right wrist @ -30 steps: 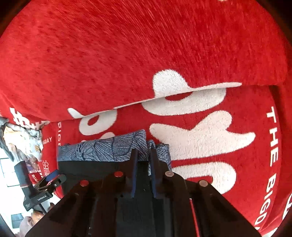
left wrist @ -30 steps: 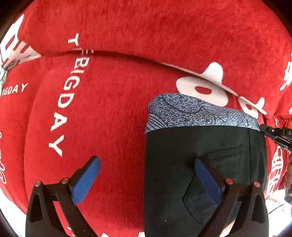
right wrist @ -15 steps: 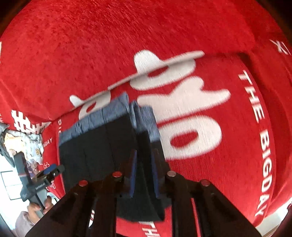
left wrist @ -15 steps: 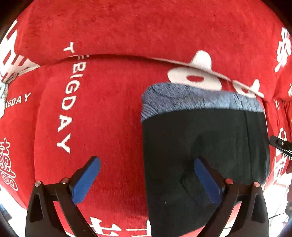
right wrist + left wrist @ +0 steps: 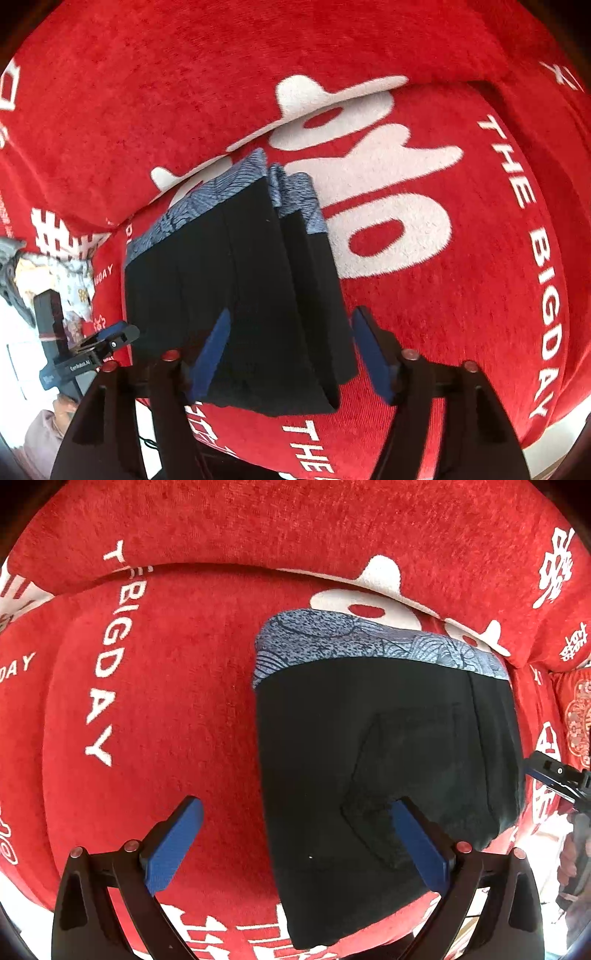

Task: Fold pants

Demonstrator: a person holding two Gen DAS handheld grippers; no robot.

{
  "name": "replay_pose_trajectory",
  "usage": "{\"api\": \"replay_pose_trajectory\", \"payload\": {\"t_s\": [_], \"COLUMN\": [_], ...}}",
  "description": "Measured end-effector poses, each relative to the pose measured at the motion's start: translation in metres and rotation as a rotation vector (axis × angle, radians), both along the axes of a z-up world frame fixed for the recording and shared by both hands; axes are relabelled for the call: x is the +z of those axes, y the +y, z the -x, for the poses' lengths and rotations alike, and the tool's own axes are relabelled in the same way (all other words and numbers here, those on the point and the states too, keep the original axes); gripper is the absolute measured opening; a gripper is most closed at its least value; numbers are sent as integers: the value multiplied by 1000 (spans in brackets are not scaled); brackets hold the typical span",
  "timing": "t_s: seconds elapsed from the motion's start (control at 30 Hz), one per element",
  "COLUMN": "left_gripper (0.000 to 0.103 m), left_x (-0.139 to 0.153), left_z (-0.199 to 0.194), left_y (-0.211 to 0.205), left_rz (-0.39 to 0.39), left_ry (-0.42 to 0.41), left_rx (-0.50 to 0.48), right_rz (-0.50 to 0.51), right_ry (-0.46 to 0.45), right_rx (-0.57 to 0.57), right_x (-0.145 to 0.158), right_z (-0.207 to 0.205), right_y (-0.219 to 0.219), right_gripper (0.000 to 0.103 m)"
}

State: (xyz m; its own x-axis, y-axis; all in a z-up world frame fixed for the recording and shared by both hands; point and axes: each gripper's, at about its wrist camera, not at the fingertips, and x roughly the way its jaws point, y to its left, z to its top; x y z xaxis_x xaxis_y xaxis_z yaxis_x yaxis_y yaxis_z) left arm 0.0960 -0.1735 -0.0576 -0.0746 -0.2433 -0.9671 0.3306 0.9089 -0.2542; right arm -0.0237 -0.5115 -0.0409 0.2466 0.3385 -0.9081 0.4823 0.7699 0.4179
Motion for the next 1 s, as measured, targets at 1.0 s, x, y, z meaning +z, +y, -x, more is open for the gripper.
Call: {"api": "replay_pose_trajectory", "payload": {"t_s": [1.0], "left_gripper": [103], "left_x": [-52], "left_z": [-13], "left_y": [-30], "left_rz": [223], "left_ry": [133], "left_rx": [7], "right_rz": [-419], "right_ry": [-50], "right_rx": [24], "right_x": [-80], "right_z": [-18], "right_y": [-36], "right_gripper": [87]}}
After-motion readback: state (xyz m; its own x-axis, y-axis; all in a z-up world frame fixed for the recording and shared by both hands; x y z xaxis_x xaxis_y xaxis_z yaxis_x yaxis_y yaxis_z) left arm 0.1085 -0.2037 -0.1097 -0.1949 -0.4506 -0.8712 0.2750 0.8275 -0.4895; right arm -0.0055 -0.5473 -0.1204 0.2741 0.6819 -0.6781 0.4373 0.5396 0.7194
